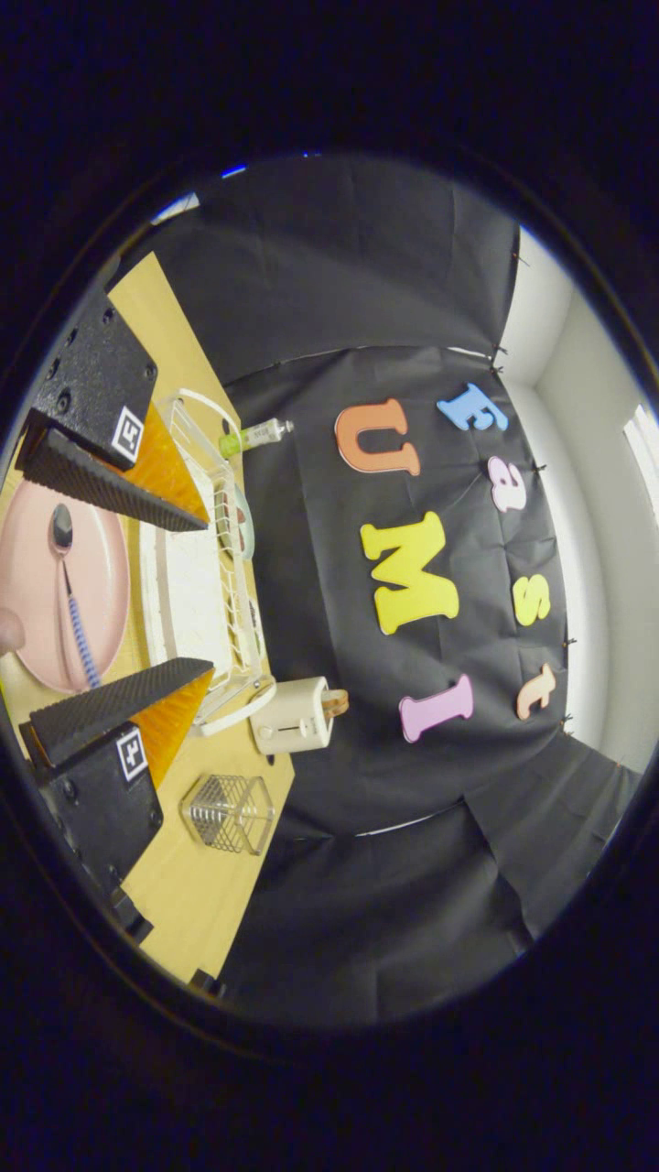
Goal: Take the plate from the dish rack, then take the spoon from the basket and place it into the plate.
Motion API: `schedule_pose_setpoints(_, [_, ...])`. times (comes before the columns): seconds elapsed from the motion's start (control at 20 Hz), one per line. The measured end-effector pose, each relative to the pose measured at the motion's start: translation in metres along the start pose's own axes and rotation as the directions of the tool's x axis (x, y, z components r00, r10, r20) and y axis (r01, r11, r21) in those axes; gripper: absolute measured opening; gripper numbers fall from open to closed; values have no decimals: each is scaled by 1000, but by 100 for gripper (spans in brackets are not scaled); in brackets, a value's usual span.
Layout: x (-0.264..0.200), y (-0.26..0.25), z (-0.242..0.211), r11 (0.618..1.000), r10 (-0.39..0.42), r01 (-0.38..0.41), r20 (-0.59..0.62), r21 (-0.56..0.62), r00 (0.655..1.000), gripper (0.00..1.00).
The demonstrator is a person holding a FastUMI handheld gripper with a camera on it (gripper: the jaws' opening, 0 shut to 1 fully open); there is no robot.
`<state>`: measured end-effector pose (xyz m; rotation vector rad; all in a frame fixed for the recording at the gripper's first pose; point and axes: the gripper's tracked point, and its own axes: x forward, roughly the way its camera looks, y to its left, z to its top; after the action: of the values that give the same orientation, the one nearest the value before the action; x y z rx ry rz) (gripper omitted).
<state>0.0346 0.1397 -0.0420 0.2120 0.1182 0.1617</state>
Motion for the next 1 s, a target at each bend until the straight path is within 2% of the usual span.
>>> schedule_pose_setpoints(0.25, [-16, -3, 37, 994, -7, 16, 84, -105, 996, 95])
schedule_pose_setpoints(0.4, [-28, -11, 53, 992, -13, 27, 120, -120, 993, 99])
schedule_pose_setpoints(0.9, [-92, -79, 87, 966, -135, 180, 233, -188, 963, 99])
schedule_pose_setpoints(1.0, [-103, -87, 87, 964, -141, 188, 240, -188, 961, 99])
